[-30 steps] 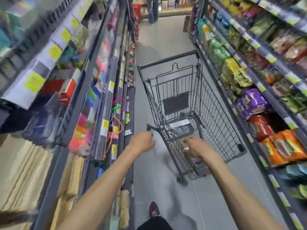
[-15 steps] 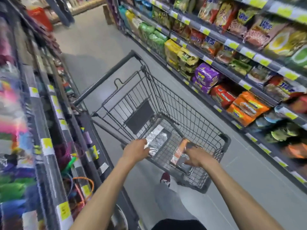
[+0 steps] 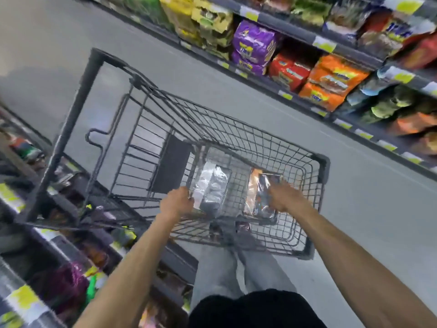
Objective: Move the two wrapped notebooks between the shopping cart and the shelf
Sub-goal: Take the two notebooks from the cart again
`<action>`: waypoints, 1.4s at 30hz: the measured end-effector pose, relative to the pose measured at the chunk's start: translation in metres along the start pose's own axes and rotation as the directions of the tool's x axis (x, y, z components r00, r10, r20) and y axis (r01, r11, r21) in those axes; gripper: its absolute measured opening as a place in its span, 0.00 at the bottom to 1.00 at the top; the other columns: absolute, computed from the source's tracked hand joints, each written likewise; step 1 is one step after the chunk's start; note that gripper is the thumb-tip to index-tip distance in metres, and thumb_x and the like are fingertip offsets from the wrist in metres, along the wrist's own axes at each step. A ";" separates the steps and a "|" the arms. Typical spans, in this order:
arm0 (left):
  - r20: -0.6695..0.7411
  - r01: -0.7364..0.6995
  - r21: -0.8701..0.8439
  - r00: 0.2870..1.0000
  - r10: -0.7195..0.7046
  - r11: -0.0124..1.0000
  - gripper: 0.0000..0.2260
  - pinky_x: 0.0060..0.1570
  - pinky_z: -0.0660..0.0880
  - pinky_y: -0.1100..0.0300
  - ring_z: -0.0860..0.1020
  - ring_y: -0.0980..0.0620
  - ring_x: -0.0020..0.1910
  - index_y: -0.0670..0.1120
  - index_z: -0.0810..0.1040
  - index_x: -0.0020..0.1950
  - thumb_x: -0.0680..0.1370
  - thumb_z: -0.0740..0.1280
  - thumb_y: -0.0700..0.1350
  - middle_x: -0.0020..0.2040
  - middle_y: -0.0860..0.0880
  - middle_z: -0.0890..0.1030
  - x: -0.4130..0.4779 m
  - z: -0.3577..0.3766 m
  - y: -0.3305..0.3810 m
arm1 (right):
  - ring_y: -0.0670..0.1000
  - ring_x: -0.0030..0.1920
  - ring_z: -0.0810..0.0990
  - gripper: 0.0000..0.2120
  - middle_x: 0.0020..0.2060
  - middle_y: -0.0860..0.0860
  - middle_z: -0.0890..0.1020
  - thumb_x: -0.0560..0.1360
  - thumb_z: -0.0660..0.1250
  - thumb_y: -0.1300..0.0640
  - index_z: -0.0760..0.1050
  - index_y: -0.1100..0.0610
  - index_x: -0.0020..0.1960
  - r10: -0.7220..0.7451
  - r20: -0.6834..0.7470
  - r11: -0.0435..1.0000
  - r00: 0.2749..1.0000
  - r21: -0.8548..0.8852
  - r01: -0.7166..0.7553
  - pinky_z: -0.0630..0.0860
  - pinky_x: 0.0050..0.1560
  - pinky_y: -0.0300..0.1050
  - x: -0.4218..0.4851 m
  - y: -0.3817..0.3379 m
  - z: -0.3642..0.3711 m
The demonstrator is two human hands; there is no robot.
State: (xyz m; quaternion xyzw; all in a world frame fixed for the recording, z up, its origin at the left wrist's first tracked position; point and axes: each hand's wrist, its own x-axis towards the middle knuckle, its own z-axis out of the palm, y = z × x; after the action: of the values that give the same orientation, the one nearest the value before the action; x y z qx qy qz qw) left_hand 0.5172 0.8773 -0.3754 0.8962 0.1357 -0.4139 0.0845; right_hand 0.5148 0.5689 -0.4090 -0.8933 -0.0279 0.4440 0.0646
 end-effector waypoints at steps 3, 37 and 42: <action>0.083 -0.008 0.038 0.997 0.005 0.999 0.16 0.54 0.79 0.48 0.80 0.42 0.54 0.46 0.79 0.56 0.72 0.69 0.52 0.55 0.44 0.83 0.034 0.007 -0.003 | 0.57 0.53 0.81 0.28 0.62 0.58 0.79 0.80 0.66 0.53 0.61 0.55 0.76 0.075 0.040 0.986 0.996 0.145 -0.080 0.79 0.53 0.54 0.016 0.007 0.017; 0.256 0.253 -0.163 0.944 -0.207 0.954 0.40 0.71 0.66 0.47 0.68 0.36 0.72 0.33 0.54 0.78 0.78 0.71 0.52 0.75 0.34 0.66 0.184 0.127 -0.024 | 0.65 0.65 0.75 0.40 0.67 0.63 0.72 0.72 0.75 0.44 0.59 0.65 0.72 0.598 0.210 0.531 0.773 0.619 -0.579 0.74 0.61 0.57 0.133 0.014 0.170; 0.247 0.261 -0.194 0.946 -0.210 0.946 0.34 0.59 0.77 0.51 0.77 0.40 0.63 0.37 0.68 0.71 0.73 0.75 0.54 0.66 0.37 0.77 0.196 0.136 -0.043 | 0.64 0.65 0.75 0.42 0.65 0.63 0.74 0.71 0.75 0.41 0.60 0.65 0.70 0.604 0.204 0.544 0.771 0.602 -0.585 0.75 0.59 0.55 0.139 0.021 0.177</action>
State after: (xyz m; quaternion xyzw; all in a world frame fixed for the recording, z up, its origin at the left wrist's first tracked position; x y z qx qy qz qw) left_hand 0.5278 0.9161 -0.6144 0.8060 0.2779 -0.5007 0.1493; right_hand 0.4569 0.5787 -0.6274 -0.7784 0.4284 0.4091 0.2080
